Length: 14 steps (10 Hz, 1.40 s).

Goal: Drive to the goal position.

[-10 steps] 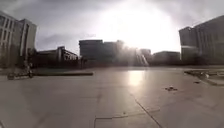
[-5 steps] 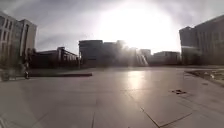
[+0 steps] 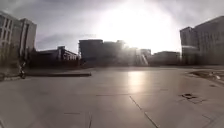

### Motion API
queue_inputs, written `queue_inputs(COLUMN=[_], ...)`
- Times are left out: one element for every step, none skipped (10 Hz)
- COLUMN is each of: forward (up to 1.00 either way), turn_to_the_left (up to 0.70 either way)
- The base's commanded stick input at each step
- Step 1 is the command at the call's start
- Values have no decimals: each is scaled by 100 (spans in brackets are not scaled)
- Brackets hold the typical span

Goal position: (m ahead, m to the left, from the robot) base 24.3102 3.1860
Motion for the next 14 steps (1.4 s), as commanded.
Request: queue_inputs(forward=[70, 70, 70, 70, 70, 70, 70, 70, 70, 70, 70, 70, 70, 70], turn_to_the_left=[0, 0, 0, 0, 0, 0, 0, 0, -13, -28, -35, -12, 0, 0])
